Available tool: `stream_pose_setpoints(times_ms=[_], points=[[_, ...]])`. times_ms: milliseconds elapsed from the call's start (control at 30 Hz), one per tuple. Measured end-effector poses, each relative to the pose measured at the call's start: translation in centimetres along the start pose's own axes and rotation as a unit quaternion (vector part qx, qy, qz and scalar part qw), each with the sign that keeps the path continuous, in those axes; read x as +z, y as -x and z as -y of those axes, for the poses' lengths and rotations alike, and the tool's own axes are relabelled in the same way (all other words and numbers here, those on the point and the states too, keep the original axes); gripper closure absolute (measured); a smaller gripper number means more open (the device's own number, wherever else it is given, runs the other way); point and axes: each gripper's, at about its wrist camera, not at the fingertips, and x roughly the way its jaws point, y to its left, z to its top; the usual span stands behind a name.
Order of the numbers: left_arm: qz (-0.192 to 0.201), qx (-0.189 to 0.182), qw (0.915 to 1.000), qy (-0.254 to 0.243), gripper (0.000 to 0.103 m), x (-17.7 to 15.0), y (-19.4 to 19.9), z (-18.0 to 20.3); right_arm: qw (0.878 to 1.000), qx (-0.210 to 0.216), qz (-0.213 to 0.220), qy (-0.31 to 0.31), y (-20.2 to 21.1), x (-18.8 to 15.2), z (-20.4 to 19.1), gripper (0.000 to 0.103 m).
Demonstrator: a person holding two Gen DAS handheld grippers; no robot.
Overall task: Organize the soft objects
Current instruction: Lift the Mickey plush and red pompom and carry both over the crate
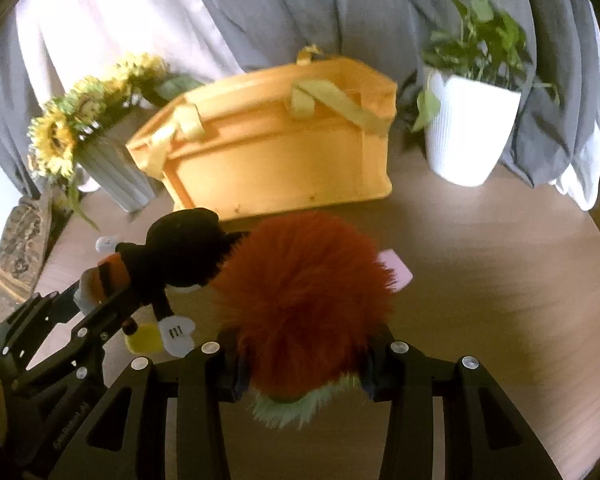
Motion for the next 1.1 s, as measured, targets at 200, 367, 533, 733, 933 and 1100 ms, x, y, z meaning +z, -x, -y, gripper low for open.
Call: stream_pose_setpoints(times_ms=[200,367,533,733,933,1100], points=[[0.05,0.026,0.9983,0.012,0.067,1.4,2.6,-0.3,0.999,0.005,0.038,0.015,2.0,1.1,-0.3,0.06],[0.077,0.039,0.996,0.022,0.068,2.3,3.7,-0.6,0.997,0.018,0.068,0.022,3.3,2.3,-0.7,0.06],[0.098,0.048,0.9934,0.032,0.069,3.1,4.4,-0.7,0.995,0.028,0.093,0.028,4.6,3.2,-1.2,0.06],[0.125,0.053,0.9902,0.032,0.069,4.3,5.3,-0.5,0.992,0.032,0.121,0.029,5.8,4.5,-1.4,0.06],[0.153,0.058,0.9862,0.026,0.069,5.9,5.8,-0.5,0.988,0.035,0.149,0.024,6.9,5.8,-1.3,0.06],[0.173,0.059,0.9829,0.022,0.069,7.4,6.0,-0.6,0.984,0.038,0.172,0.021,7.7,7.2,-1.2,0.06]])
